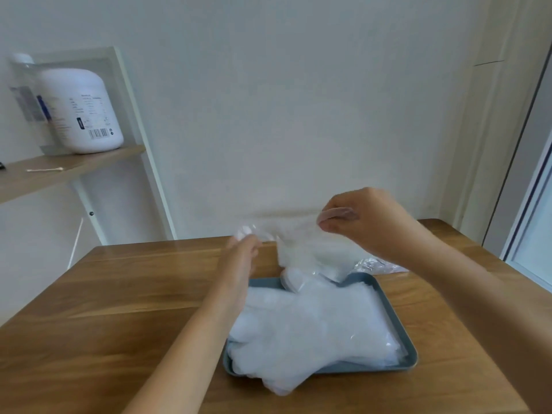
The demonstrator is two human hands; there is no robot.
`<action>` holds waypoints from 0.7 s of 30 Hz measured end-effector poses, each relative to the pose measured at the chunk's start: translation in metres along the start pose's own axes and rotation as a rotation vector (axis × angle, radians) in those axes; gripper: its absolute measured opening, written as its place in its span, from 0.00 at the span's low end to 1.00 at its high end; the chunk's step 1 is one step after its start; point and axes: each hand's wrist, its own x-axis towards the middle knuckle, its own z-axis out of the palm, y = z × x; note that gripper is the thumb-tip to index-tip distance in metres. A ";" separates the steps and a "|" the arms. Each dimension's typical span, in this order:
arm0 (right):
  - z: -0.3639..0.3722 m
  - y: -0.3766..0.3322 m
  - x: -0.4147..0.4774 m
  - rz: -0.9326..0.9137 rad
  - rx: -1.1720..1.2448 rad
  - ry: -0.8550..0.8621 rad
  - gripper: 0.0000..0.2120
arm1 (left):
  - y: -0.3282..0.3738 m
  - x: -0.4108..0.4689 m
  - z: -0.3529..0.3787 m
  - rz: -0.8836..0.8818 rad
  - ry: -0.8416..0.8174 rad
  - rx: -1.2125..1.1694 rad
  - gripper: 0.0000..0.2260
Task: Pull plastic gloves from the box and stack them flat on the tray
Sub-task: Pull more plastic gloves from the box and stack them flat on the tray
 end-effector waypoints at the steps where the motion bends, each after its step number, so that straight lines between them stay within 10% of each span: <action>1: -0.004 -0.009 0.001 -0.047 -0.113 -0.056 0.09 | 0.004 -0.004 -0.004 0.061 0.004 0.052 0.22; 6: -0.013 -0.039 0.009 -0.183 -0.349 -0.168 0.06 | 0.031 -0.031 0.007 0.375 -0.206 0.304 0.44; 11: -0.026 -0.052 0.006 -0.167 -0.268 -0.192 0.06 | 0.032 -0.029 0.014 0.506 -0.285 0.606 0.09; 21: -0.007 -0.018 -0.001 0.207 0.278 -0.127 0.14 | 0.048 -0.026 -0.023 0.139 -0.433 0.302 0.17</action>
